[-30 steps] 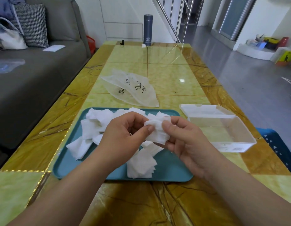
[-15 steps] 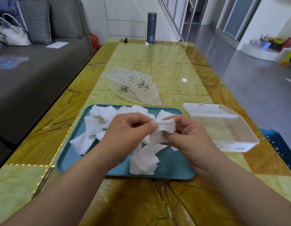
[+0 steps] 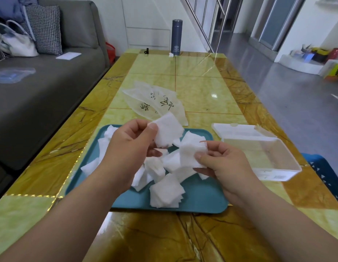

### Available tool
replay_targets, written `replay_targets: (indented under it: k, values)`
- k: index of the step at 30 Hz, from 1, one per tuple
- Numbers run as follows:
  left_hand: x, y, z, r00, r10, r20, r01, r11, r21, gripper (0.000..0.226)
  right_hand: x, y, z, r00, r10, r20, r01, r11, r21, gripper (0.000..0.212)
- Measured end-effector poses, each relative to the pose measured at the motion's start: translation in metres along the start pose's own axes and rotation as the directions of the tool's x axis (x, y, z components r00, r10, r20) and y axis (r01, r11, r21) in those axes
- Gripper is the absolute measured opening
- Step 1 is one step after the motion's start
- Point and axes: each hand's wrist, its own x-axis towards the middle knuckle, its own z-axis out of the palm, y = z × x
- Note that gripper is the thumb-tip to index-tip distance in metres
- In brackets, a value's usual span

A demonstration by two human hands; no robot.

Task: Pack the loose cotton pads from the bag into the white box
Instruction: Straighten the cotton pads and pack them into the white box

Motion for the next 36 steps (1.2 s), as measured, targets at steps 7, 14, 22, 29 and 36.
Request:
replay_targets:
  k: [7,14,22,29,36]
  values:
    - [-0.013,-0.008,0.011,0.947,0.028,0.320,-0.124,0.951,0.283,0.007,-0.007,-0.007,0.005,0.986,0.079,0.149,-0.096,0.989,0.108,0.026]
    - [-0.010,-0.013,0.008,0.956,0.087,0.281,-0.186,0.920,0.345,0.012,-0.011,-0.011,0.006,0.959,0.049,0.279,-0.078,0.993,0.092,0.028]
    - [-0.009,-0.015,0.010,0.970,0.111,0.216,-0.178,0.930,0.321,0.008,-0.012,-0.009,0.008,0.961,0.029,0.276,-0.058,0.994,0.097,0.024]
    - [-0.007,-0.018,0.013,0.981,0.135,0.136,-0.171,0.938,0.300,0.004,-0.014,-0.013,0.005,0.933,0.018,0.360,-0.077,0.986,0.148,0.035]
    - [-0.010,-0.015,0.007,0.983,0.109,0.148,-0.156,0.922,0.355,0.009,-0.011,-0.009,0.005,0.975,0.018,0.221,-0.061,0.980,0.188,0.023]
